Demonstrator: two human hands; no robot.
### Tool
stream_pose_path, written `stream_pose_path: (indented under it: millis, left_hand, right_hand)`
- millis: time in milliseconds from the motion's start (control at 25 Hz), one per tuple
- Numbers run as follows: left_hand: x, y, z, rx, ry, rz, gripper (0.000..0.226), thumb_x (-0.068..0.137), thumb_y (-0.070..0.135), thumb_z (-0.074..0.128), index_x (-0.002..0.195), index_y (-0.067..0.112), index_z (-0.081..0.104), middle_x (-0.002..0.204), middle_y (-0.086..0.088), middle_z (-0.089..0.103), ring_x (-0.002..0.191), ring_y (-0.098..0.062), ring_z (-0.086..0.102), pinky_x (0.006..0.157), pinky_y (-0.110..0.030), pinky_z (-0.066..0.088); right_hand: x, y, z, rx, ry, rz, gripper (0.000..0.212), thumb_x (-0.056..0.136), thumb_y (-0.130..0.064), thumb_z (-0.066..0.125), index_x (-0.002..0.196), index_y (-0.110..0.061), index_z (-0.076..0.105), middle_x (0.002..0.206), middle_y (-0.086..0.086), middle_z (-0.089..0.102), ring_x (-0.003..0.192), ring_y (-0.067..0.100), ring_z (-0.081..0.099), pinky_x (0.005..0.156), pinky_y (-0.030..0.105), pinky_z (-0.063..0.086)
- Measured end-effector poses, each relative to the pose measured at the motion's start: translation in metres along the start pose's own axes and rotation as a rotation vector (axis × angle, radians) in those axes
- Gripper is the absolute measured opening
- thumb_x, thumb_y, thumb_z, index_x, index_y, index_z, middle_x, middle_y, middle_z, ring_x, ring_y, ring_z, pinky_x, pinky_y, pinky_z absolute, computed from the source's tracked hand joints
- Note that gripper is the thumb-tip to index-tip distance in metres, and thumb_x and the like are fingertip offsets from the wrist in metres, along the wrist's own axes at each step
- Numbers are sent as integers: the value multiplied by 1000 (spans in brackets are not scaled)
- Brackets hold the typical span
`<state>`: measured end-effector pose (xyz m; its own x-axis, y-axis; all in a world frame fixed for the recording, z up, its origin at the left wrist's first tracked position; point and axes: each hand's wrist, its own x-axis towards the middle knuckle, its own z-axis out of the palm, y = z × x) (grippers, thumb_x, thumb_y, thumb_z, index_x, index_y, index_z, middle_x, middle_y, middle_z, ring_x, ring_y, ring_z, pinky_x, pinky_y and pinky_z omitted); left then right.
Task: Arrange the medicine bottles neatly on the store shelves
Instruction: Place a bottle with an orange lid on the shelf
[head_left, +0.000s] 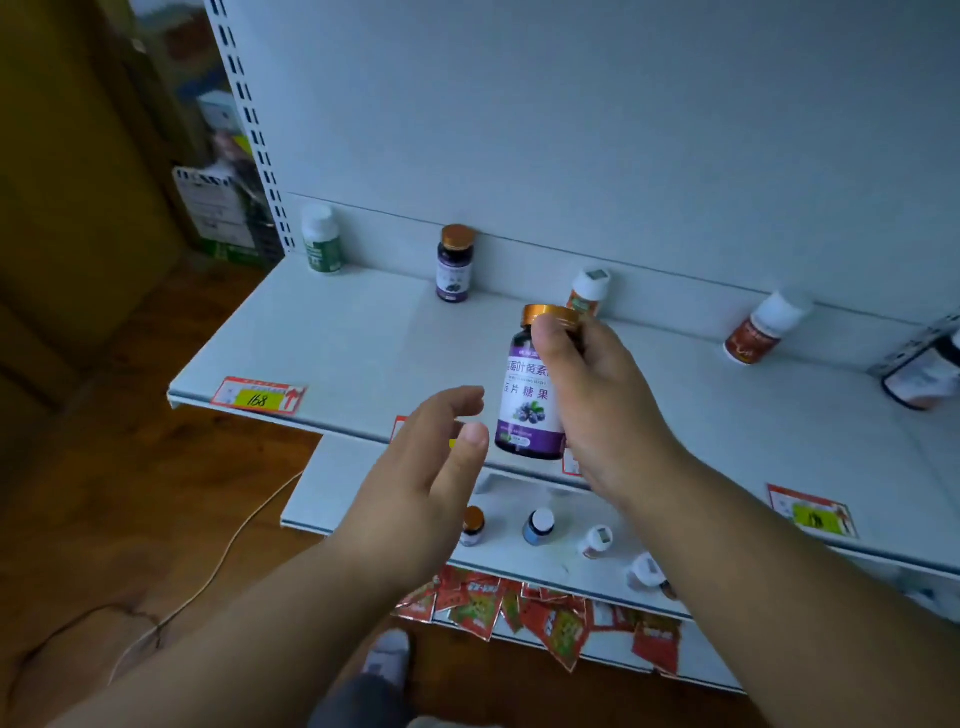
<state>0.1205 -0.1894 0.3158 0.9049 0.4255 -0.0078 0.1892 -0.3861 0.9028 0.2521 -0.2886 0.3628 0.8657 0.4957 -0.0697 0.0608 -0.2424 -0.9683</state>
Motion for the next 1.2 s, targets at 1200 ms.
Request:
stream_pose_path:
  millis: [1200]
  left_hand:
    - [272, -58, -69, 922, -106, 404, 80, 84, 17, 50, 156, 15, 13, 163, 2, 13, 150, -15, 5, 117, -27, 10]
  right_hand:
    - [231, 36, 55, -845, 128, -108, 36, 94, -25, 63, 121, -5, 50, 122, 15, 52, 104, 32, 57, 75, 30, 34]
